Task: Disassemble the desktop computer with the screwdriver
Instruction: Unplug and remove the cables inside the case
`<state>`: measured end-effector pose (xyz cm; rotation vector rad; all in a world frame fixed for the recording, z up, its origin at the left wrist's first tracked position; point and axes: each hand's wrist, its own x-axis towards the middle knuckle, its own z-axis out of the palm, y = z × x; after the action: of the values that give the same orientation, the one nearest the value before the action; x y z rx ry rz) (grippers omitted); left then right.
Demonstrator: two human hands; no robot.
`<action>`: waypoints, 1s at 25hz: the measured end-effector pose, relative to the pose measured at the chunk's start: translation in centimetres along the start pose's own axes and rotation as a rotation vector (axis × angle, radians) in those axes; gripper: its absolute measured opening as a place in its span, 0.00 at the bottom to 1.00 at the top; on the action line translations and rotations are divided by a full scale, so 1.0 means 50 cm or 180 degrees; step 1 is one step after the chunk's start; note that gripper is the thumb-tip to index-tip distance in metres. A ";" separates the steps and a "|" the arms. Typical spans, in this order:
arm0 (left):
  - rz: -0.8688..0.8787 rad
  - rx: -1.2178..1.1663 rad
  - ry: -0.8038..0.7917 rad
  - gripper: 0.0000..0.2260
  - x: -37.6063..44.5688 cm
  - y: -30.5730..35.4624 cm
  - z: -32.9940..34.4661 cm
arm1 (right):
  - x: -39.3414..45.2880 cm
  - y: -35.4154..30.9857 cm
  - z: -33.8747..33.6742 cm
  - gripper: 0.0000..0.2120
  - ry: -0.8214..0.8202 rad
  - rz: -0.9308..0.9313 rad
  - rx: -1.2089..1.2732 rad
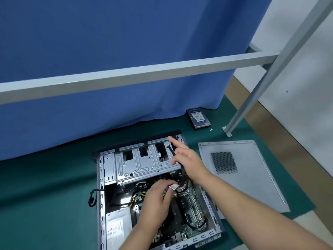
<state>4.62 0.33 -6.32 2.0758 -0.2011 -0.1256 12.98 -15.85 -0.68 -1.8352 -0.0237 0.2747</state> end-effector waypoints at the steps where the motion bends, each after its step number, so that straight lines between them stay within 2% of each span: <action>1: 0.0005 -0.0140 0.0064 0.11 -0.006 0.011 -0.011 | -0.005 -0.010 0.002 0.11 -0.0030 0.0058 0.0195; 5: -0.0586 -0.0953 0.0252 0.10 -0.017 0.037 -0.039 | -0.032 -0.005 0.027 0.21 0.0284 0.0417 0.0362; 8: -0.1347 -0.1707 0.0603 0.07 -0.011 0.042 -0.054 | -0.061 0.021 0.049 0.16 0.0163 0.0538 0.0366; 12: -0.1822 -0.2213 0.0916 0.04 -0.002 0.043 -0.059 | -0.095 0.032 0.065 0.14 -0.0031 0.0621 0.0314; 16: -0.1941 -0.2591 0.0674 0.06 -0.006 0.038 -0.057 | -0.116 0.039 0.067 0.19 -0.0299 0.0629 0.0047; 20: -0.1935 -0.2959 0.0433 0.05 -0.013 0.042 -0.051 | -0.129 0.041 0.070 0.22 -0.0465 0.0531 0.0225; 25: -0.1889 -0.3304 0.0270 0.14 -0.018 0.045 -0.046 | -0.147 0.043 0.071 0.14 -0.0366 0.0500 0.0301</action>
<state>3.92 1.39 -3.23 1.0411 0.4608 -0.4031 4.87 -14.25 -2.34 -1.7281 0.0529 0.4837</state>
